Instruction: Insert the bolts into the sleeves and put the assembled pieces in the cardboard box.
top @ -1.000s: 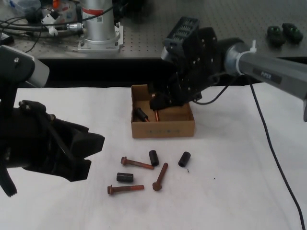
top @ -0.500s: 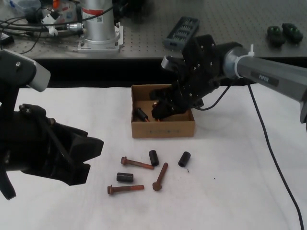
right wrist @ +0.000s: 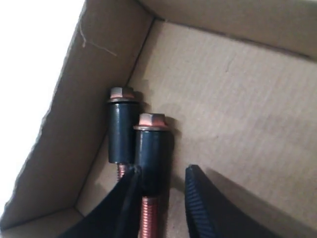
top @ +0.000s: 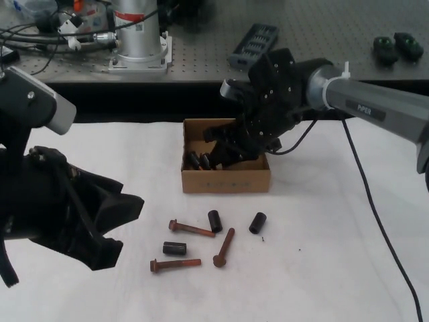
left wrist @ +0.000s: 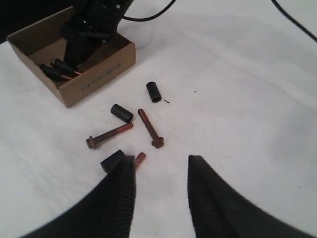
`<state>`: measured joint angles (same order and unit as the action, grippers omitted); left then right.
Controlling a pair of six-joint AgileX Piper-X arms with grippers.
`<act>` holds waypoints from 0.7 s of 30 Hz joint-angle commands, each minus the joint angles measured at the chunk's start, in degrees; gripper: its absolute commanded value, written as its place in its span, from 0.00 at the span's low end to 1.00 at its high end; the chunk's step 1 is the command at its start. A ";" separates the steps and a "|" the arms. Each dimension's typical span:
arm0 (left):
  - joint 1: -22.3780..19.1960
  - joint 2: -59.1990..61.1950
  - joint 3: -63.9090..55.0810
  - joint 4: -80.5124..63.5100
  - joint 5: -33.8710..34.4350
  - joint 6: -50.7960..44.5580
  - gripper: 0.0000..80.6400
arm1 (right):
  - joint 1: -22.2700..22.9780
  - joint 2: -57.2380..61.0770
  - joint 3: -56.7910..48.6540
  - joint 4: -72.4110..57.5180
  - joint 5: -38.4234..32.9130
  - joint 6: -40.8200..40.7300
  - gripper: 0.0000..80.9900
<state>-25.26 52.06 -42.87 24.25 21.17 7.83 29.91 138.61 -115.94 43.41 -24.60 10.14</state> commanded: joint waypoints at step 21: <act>0.13 -3.80 -0.12 7.59 -17.36 9.30 0.32 | 15.44 -15.32 -0.07 16.47 11.25 -33.73 0.28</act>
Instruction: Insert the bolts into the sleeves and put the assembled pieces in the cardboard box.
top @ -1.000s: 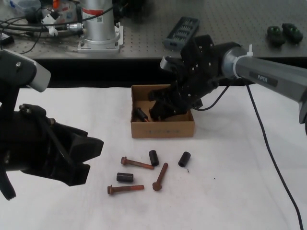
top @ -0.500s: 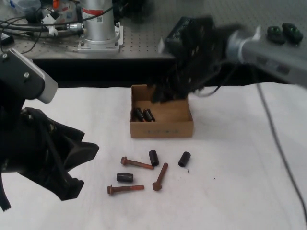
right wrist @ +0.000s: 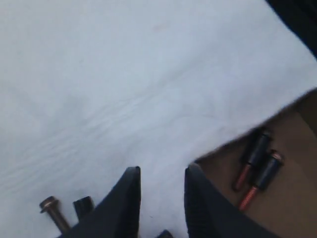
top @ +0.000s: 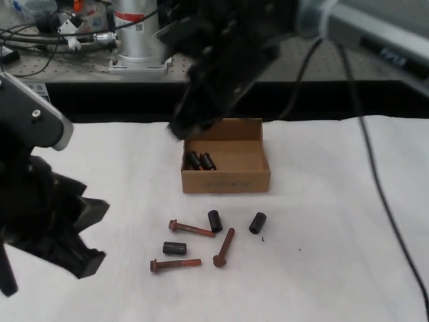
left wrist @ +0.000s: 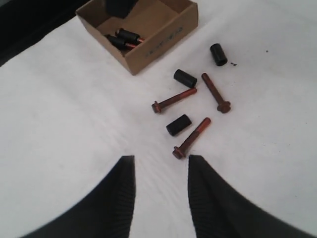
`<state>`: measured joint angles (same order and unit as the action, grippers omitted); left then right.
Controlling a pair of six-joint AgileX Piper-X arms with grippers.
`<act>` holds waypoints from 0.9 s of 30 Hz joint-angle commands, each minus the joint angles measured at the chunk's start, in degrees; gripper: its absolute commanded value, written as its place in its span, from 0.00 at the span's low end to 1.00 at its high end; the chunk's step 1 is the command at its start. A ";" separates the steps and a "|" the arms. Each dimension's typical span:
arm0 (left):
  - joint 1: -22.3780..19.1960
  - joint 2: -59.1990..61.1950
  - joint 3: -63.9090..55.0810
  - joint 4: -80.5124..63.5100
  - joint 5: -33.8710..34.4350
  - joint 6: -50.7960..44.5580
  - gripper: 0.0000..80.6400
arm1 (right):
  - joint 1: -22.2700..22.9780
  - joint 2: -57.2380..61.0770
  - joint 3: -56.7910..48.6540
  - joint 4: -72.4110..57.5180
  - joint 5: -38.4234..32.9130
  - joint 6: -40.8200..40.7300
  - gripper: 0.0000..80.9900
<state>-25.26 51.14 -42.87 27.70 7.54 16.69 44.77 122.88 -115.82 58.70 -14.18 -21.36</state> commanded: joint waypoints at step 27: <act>0.59 -26.11 -0.12 13.40 -0.60 -8.61 0.32 | 7.37 1.31 17.96 -2.46 8.28 -8.77 0.28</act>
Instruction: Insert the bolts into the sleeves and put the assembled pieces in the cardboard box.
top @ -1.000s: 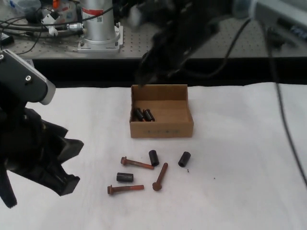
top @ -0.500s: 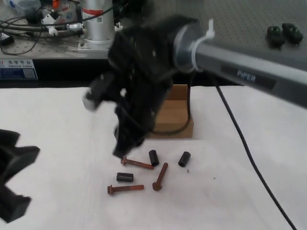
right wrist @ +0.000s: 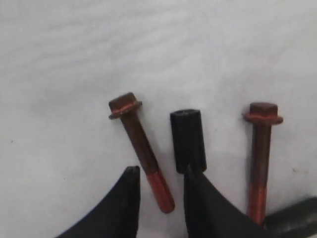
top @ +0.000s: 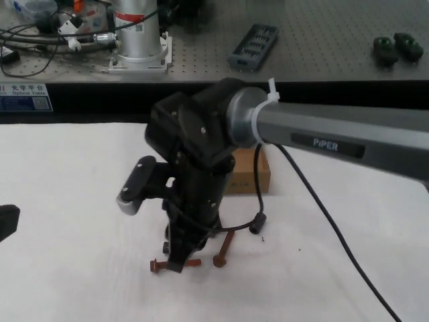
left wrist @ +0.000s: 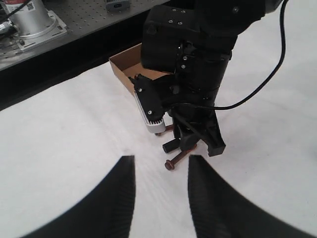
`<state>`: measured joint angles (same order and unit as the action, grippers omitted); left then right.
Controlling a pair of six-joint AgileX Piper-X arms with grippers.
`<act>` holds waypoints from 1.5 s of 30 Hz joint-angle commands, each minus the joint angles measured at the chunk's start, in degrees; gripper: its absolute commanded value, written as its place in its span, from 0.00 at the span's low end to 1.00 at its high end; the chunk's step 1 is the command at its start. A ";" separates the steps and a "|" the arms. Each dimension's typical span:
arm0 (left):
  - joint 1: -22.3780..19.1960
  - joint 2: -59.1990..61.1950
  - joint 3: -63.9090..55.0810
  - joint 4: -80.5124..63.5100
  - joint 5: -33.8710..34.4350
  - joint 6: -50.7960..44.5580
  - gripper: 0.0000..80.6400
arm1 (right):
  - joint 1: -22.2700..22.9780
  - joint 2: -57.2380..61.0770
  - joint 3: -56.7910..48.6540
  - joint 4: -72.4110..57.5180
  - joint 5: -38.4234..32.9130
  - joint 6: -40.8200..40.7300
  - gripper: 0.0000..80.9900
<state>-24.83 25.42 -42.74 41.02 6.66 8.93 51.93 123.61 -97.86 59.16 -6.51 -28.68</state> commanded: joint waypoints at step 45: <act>0.15 13.37 3.46 -1.09 8.23 11.49 0.32 | -3.21 -11.35 -0.19 0.55 2.10 13.65 0.03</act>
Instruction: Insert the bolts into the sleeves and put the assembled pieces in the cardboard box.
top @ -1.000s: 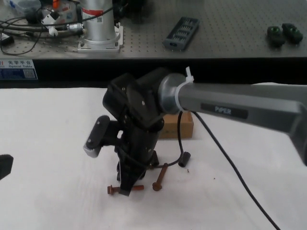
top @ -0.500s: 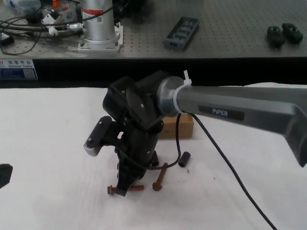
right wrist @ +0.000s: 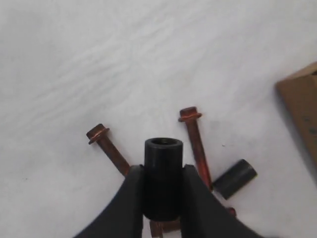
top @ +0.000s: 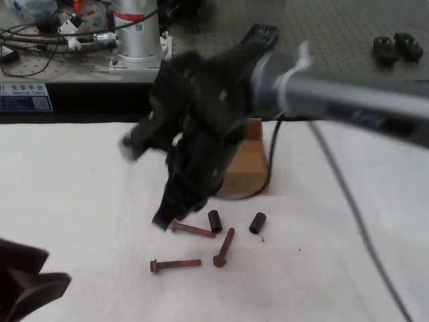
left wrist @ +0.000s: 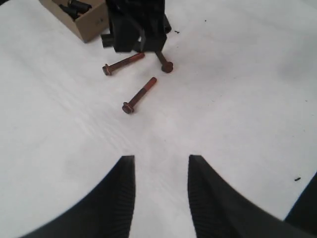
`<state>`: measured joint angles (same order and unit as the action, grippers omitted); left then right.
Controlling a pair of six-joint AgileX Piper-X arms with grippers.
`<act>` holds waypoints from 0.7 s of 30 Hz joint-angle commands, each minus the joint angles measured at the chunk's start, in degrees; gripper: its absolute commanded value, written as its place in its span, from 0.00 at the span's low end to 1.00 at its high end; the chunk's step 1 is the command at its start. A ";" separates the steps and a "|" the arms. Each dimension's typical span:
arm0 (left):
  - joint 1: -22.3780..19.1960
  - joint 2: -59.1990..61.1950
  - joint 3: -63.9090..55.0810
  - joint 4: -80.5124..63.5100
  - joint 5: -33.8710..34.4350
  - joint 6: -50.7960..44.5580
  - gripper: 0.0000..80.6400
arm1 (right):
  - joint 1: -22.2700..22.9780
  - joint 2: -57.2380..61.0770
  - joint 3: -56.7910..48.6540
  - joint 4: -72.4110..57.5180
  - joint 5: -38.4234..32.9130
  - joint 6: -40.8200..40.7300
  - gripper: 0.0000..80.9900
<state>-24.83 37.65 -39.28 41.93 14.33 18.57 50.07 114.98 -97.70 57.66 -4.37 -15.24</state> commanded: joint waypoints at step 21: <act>0.15 20.42 -0.24 -17.30 6.12 0.34 0.23 | -15.44 -23.71 -0.35 12.26 -1.48 -2.61 0.03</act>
<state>-24.83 55.52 -39.20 28.08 18.24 19.89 35.61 93.30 -97.70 68.96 -4.98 -17.18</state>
